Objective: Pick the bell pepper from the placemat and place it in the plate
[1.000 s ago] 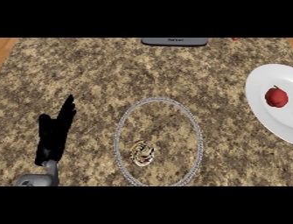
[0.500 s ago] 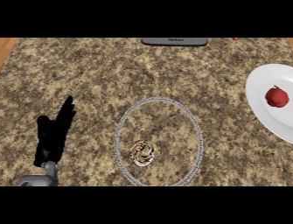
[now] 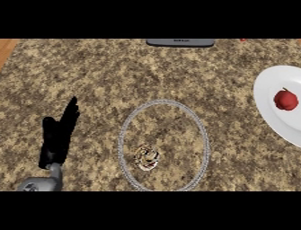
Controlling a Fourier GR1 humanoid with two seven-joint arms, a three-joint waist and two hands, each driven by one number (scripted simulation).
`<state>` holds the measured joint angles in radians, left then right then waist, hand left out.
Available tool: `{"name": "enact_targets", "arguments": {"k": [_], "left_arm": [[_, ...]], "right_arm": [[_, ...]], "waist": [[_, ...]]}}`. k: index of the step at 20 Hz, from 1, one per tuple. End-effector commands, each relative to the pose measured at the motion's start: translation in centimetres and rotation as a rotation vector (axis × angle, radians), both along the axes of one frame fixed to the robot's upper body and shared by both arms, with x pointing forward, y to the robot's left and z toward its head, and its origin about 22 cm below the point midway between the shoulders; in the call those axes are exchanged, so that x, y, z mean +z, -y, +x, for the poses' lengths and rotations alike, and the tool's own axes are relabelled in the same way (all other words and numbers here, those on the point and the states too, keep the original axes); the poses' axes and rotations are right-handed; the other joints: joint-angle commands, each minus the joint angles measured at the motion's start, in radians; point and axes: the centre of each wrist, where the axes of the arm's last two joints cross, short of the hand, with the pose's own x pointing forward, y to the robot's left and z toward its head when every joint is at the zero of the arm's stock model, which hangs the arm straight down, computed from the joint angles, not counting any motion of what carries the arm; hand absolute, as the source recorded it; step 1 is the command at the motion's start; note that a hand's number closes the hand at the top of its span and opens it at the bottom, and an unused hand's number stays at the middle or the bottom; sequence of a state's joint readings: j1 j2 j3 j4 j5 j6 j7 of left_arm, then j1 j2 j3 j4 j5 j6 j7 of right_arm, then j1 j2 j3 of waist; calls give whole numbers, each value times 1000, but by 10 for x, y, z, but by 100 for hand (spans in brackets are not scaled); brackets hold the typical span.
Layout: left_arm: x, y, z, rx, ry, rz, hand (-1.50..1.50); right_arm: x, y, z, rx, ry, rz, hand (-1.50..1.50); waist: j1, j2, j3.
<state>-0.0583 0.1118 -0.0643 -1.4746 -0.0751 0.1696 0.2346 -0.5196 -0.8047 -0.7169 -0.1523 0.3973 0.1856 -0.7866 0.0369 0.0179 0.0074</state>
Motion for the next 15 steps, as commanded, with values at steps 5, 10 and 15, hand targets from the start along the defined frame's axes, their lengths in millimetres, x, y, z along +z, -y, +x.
{"name": "enact_targets", "arguments": {"k": [5, 10, 15], "left_arm": [[1, -11, 5, -7, -5, -3, 0], [8, -11, 8, 9, 11, 4, 0], [-6, -5, 3, 2, -11, -4, 0]], "right_arm": [[12, 15, -13, -99, 9, -21, -150], [6, 24, -35, -137, 13, -25, -150], [3, 23, -35, -156, -15, -60, -150]], "waist": [[4, 2, 1], [1, 1, 2], [7, 6, 3]]}}
